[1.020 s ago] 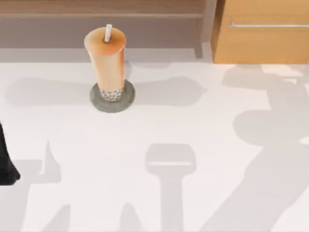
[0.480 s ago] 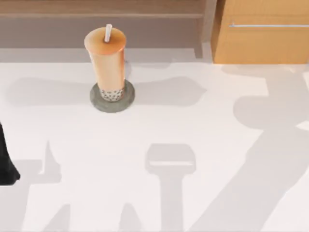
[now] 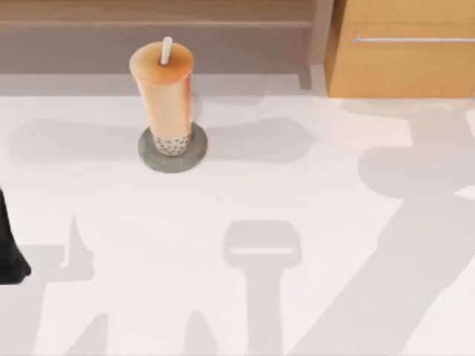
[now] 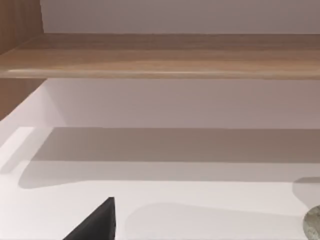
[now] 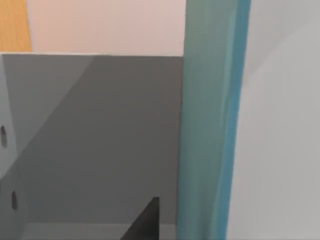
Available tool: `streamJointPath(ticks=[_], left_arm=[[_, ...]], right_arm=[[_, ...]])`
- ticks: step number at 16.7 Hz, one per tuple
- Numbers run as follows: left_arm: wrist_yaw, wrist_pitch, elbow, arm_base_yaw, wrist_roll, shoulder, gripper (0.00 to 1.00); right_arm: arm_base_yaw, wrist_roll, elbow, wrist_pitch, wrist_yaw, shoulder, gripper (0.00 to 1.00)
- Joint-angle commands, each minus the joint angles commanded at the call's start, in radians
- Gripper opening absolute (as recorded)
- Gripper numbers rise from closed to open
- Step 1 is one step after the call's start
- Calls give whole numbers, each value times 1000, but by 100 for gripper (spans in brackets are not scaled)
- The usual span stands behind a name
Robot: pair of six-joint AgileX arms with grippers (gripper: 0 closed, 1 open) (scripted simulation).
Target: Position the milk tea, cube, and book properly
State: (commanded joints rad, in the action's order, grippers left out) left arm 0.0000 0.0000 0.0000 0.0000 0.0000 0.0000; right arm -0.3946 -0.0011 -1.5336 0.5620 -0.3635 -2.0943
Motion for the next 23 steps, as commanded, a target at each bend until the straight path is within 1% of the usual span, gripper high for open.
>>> streamJointPath(ticks=[7,8,23], left_arm=[[0,0,0,0,0,0,100],[0,0,0,0,0,0,100],[0,0,0,0,0,0,100]], right_arm=[[0,0,0,0,0,0,2],[0,0,0,0,0,0,0],[-11,2,28,-17,-9,48,0]])
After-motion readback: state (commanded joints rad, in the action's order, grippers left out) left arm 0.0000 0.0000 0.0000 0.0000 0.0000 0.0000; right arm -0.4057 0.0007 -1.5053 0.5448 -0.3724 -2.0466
